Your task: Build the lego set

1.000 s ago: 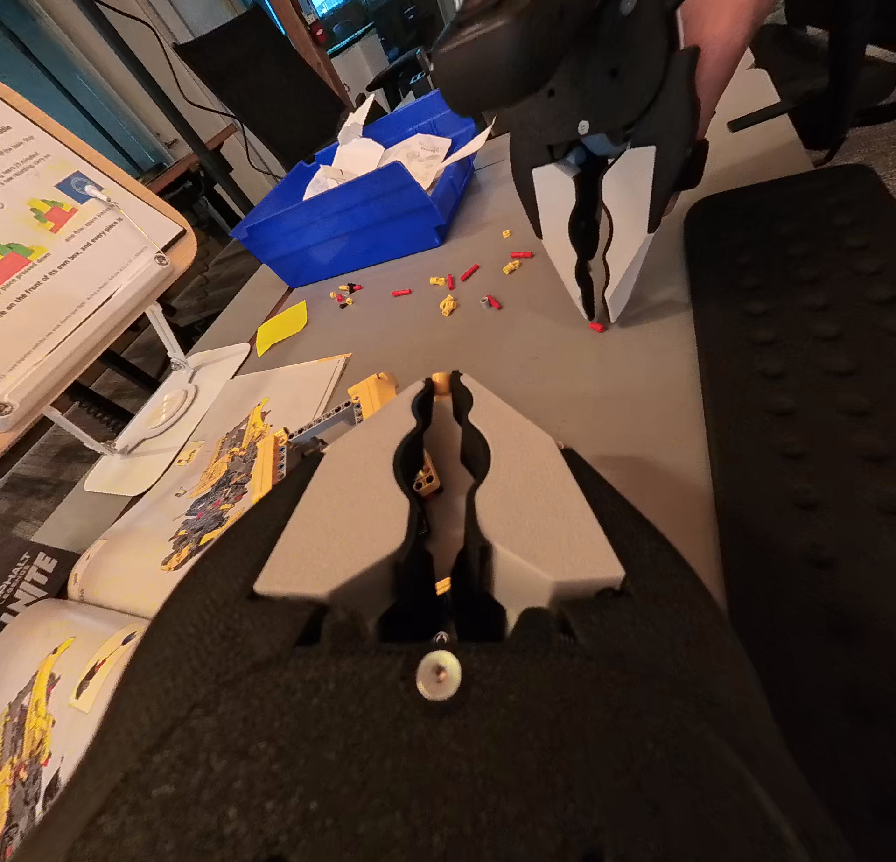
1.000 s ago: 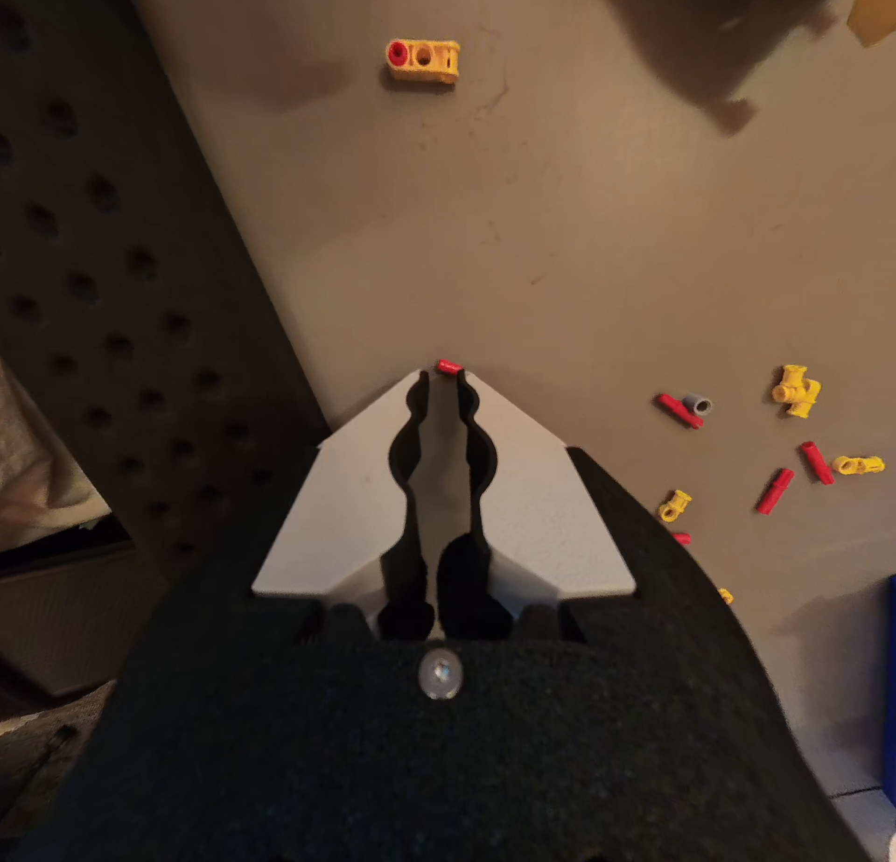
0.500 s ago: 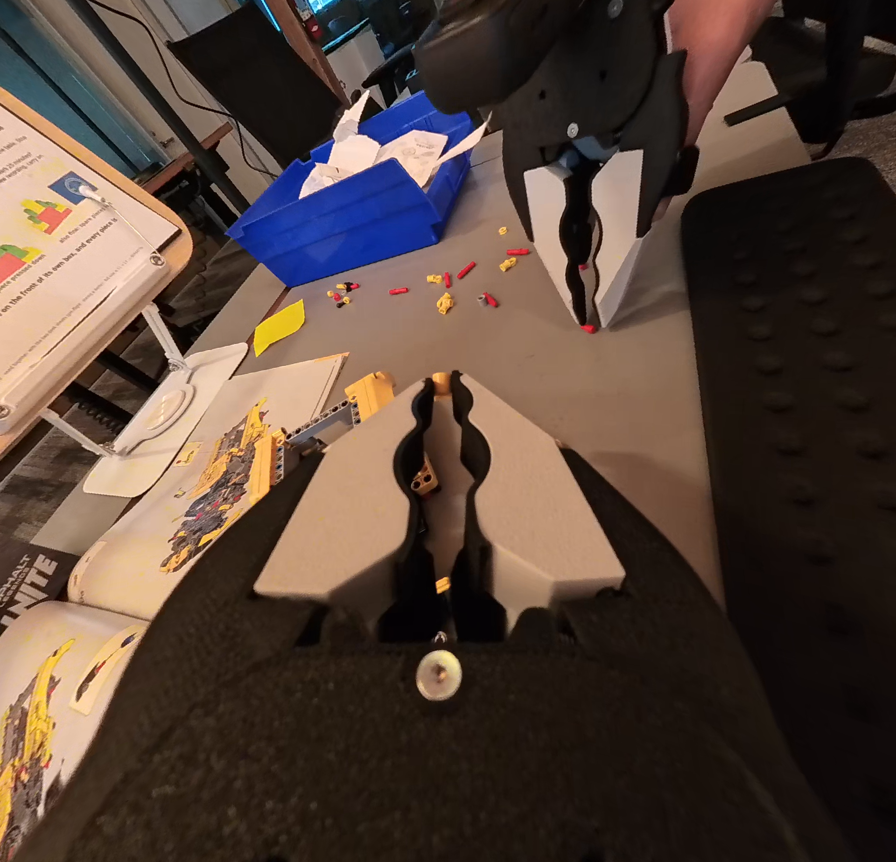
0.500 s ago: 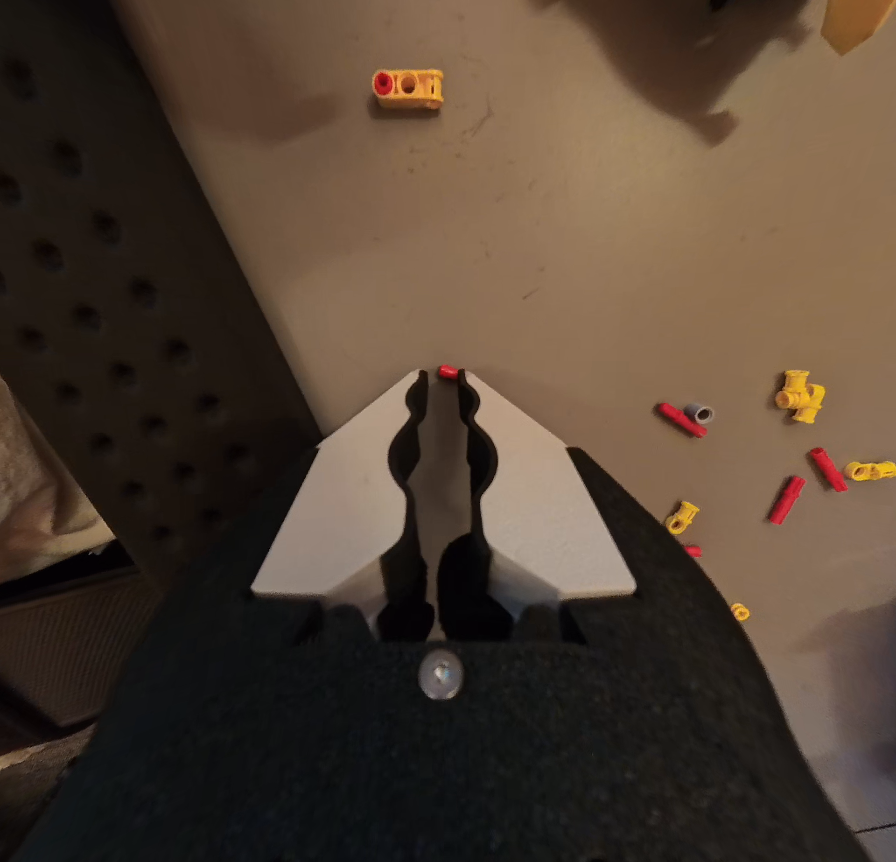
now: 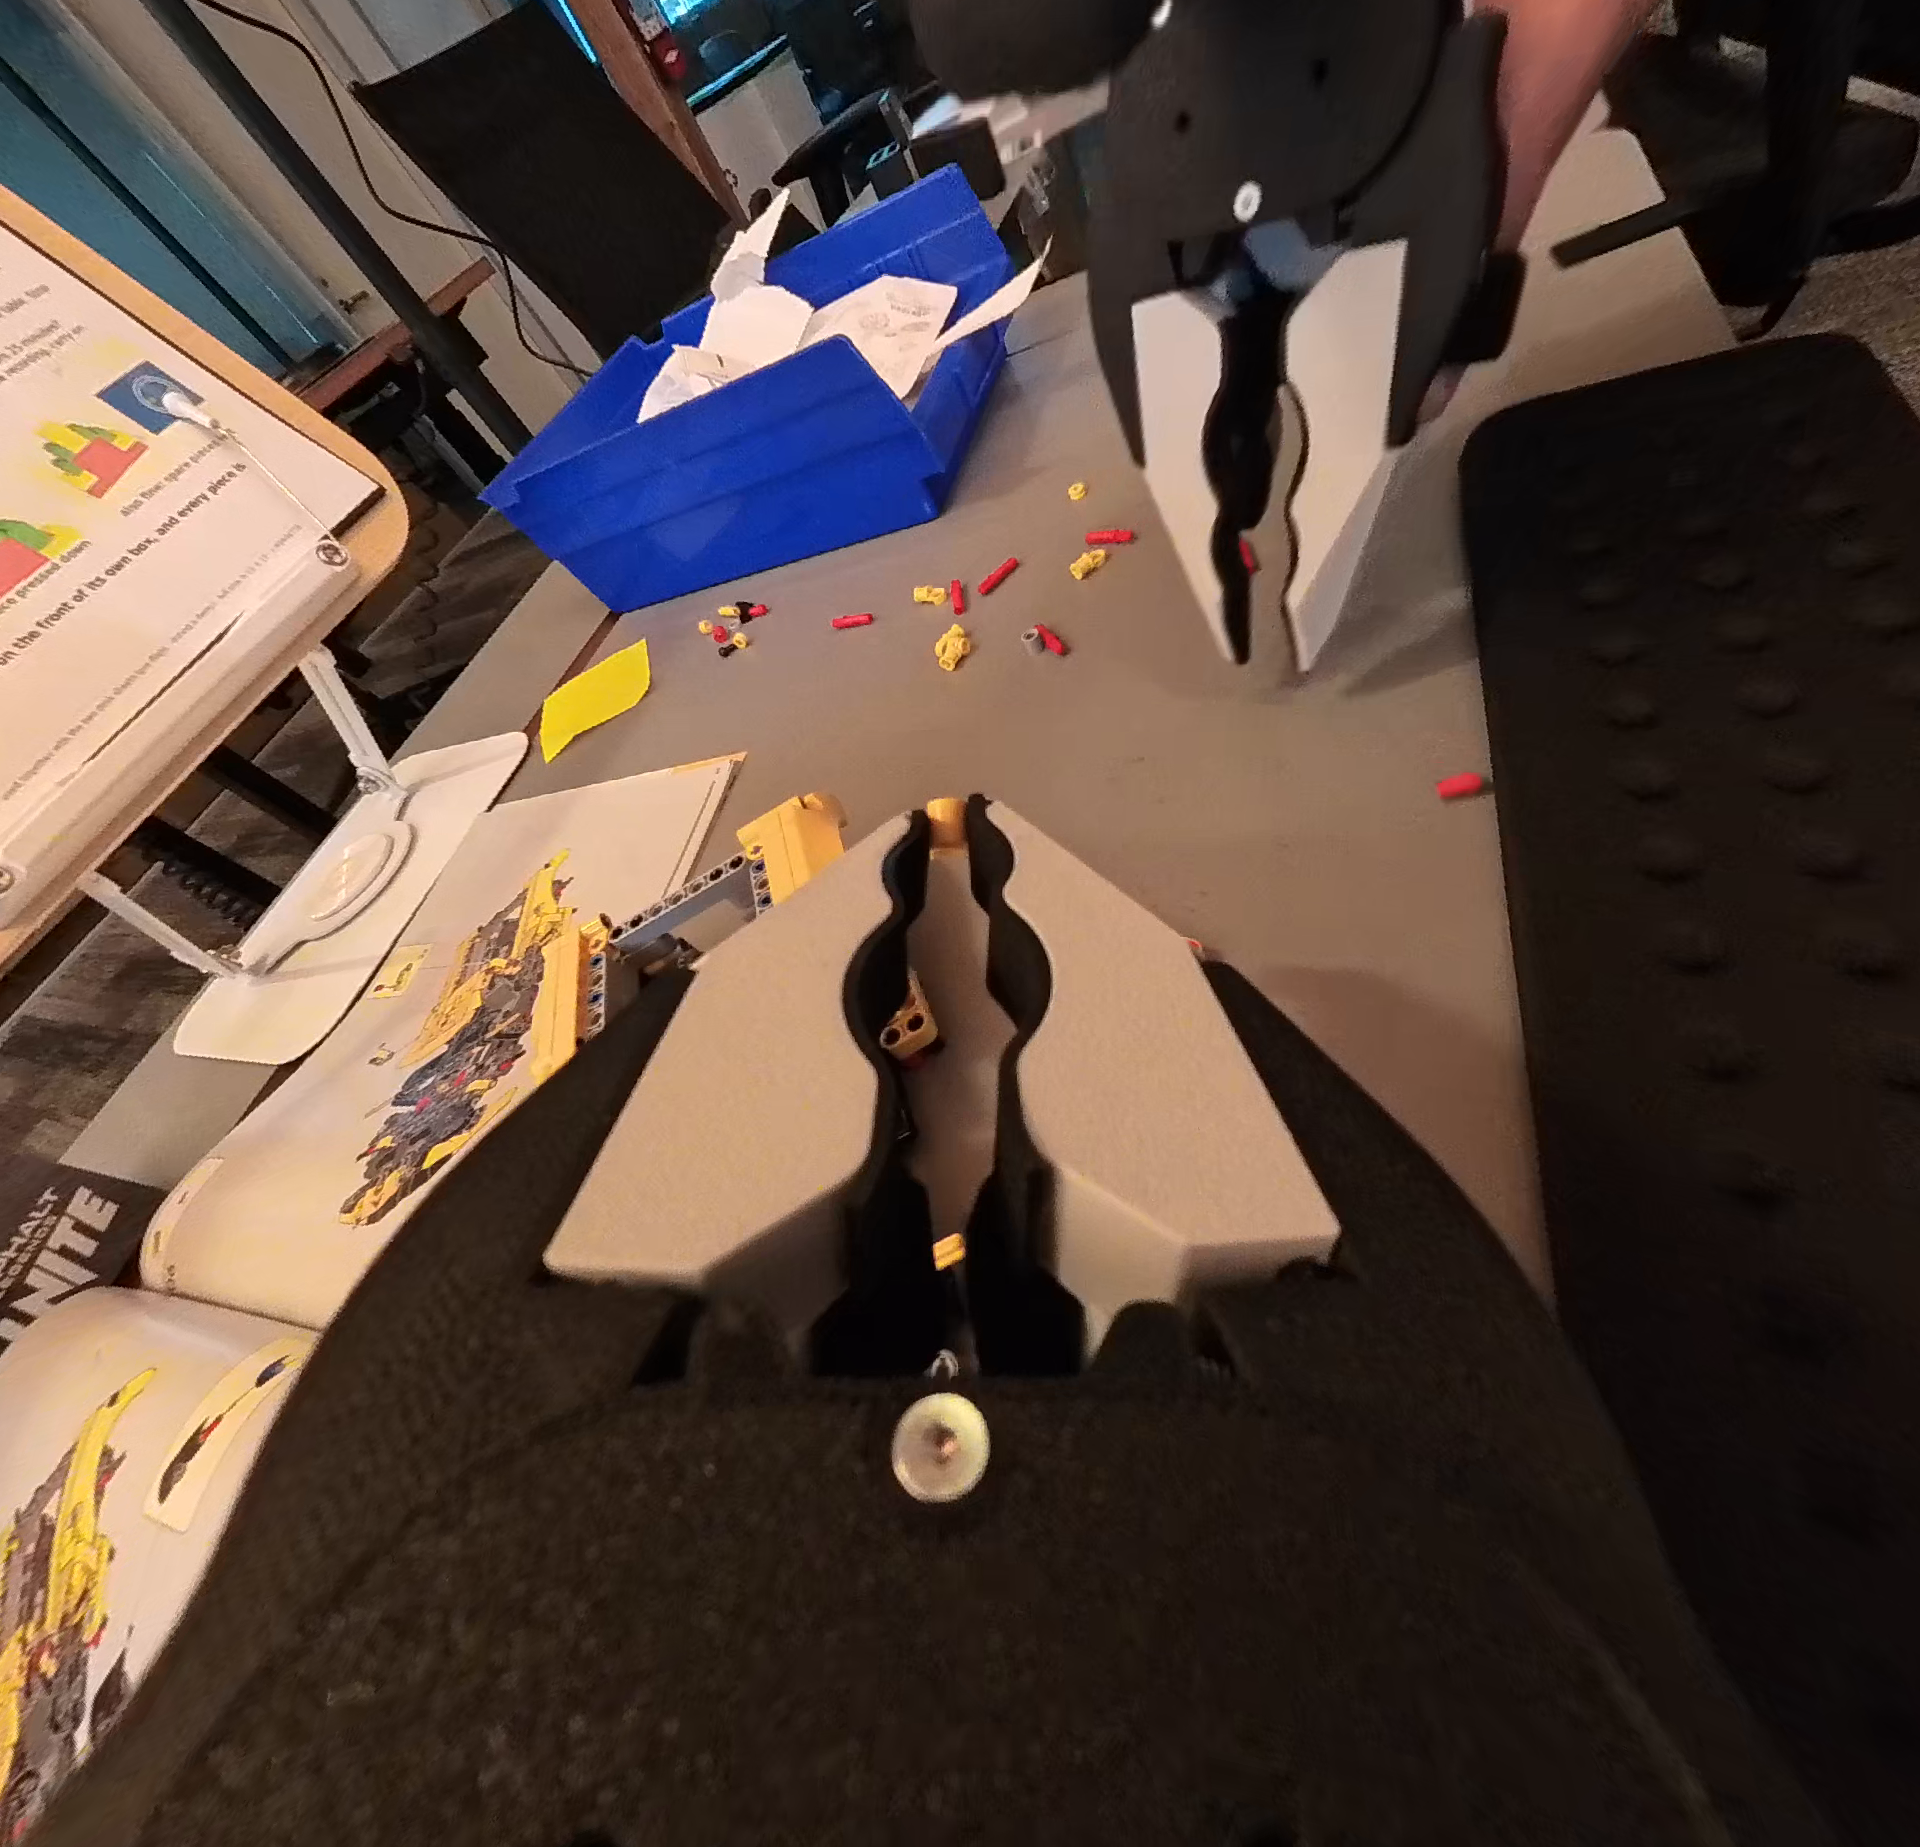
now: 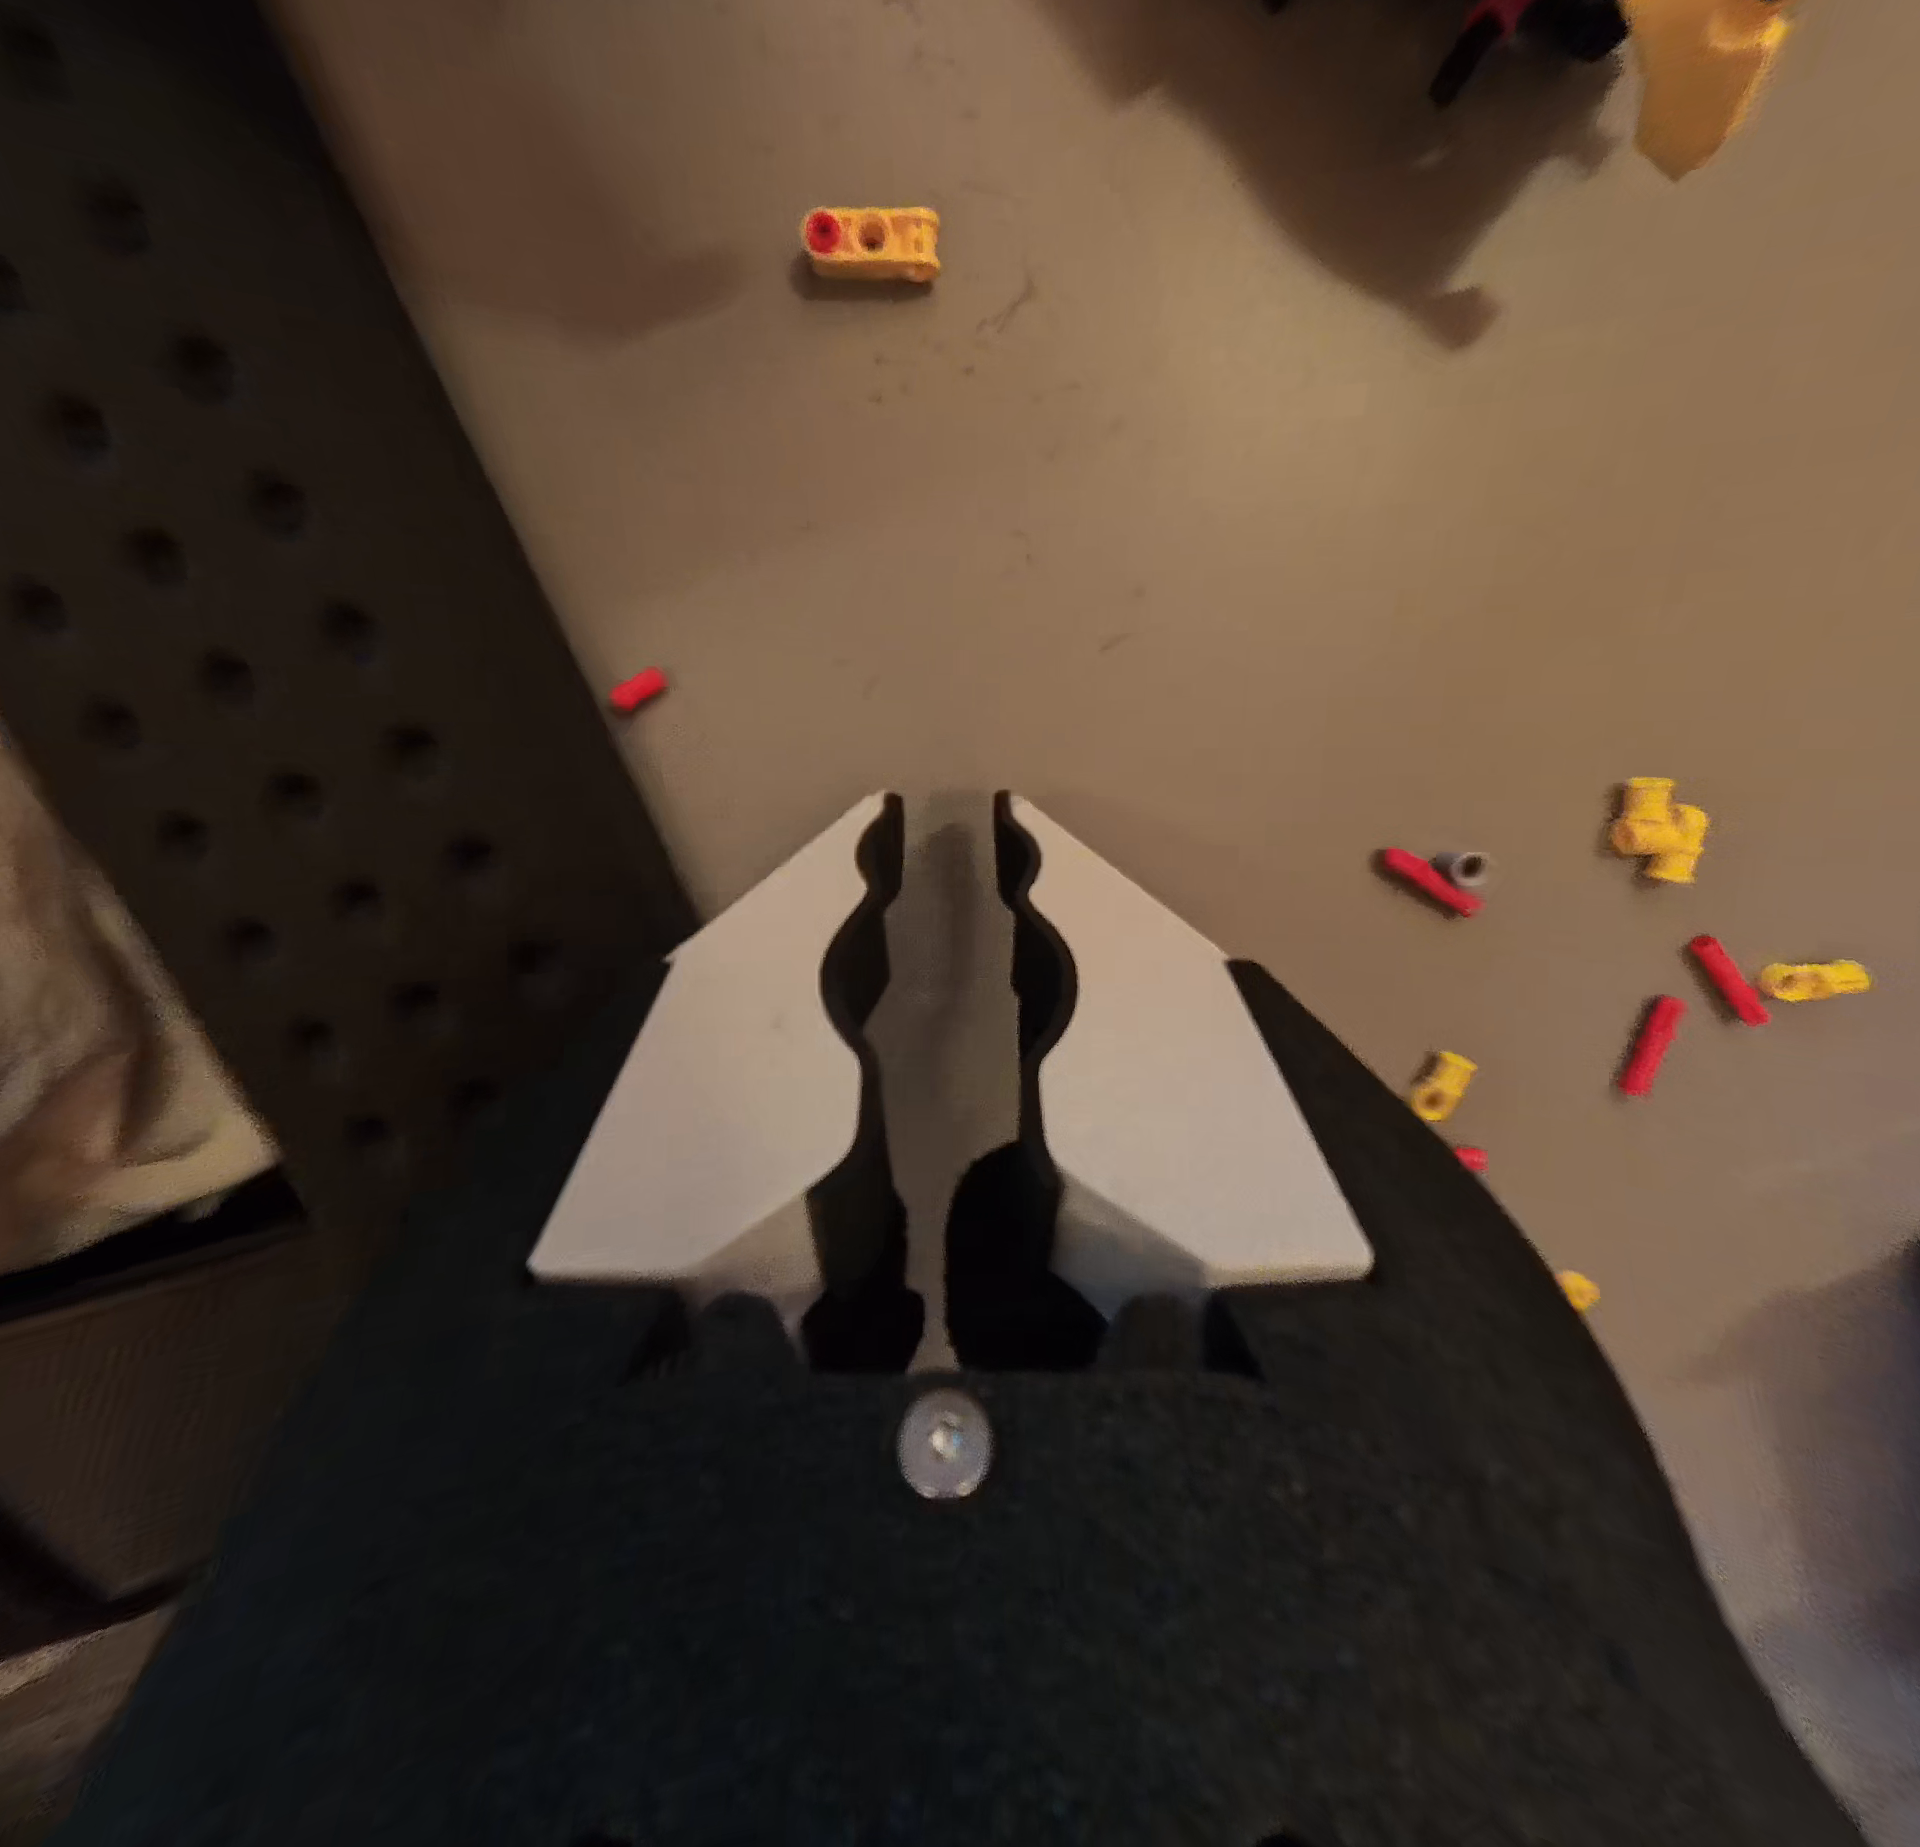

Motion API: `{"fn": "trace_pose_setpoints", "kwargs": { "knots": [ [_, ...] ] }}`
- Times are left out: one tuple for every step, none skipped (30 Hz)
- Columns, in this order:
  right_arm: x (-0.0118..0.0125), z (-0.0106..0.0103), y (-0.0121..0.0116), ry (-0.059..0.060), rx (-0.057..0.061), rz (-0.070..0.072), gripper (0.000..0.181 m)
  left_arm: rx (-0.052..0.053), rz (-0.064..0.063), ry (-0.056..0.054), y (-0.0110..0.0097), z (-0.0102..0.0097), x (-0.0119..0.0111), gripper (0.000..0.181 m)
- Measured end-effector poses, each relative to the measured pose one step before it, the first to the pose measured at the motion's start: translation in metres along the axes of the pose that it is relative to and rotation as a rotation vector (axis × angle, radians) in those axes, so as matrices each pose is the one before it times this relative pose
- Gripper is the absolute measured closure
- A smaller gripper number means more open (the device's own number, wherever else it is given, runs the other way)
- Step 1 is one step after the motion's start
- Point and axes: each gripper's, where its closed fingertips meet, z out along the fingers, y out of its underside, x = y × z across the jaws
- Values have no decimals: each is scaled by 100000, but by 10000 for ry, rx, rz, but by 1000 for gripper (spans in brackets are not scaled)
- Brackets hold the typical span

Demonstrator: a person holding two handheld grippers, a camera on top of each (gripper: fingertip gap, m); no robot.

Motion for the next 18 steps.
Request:
{"fn": "trace_pose_setpoints", "kwargs": {
  "knots": [
    [-968, -429, -202, -600, 236, 86, 165, 7, -4, 0, 1, -4, -14, 175],
    [-1280, -257, -379, -591, 294, -148, 165, -14, -22, 29, 33, 23, 30, 174],
    [-1038, 8, -535, -271, 339, -334, 168, -33, -8, 22, 73, 46, 28, 174],
    [-565, 248, -492, 27, 252, -325, 169, -15, 22, -9, 25, 14, -4, 174],
    [-440, 393, -407, -7, 143, -259, 169, 16, 17, -10, -39, -11, -1, 175],
    [-418, 430, -437, -139, 144, -195, 169, 5, -8, 7, -16, 1, 11, 174],
    [-389, 441, -457, -244, 165, -201, 169, -21, 0, -15, 50, 10, -33, 174],
    [-67, 399, -513, -135, 214, -318, 169, -16, 14, -33, 61, -2, -71, 175],
    [237, 368, -600, 15, 293, -460, 169, -9, -9, -20, 41, -14, -75, 174],
    [289, 368, -556, 8, 290, -543, 168, 3, -28, -37, 12, -33, -114, 174],
    [382, 378, -425, 8, 206, -471, 166, 22, -21, -69, -18, -63, -178, 174],
    [451, 373, -269, -2, 104, -334, 164, 8, -35, -45, 31, -46, -164, 174],
    [266, 330, -132, -129, 8, -189, 163, -27, -60, -44, 131, -17, -197, 174],
    [303, 268, -118, -78, -19, -86, 162, -40, -53, -84, 173, -29, -259, 174],
    [512, 223, -75, 113, -27, -51, 162, -24, -42, -74, 116, -46, -258, 174],
    [333, 225, -36, 52, -6, -56, 162, 2, -63, -44, 76, -48, -206, 175],
    [466, 276, 85, 148, -42, 34, 163, 14, -85, -22, 41, -34, -177, 175],
    [721, 336, 346, 288, -196, 93, 163, 4, -91, 8, 55, -8, -107, 175]
  ]
}}
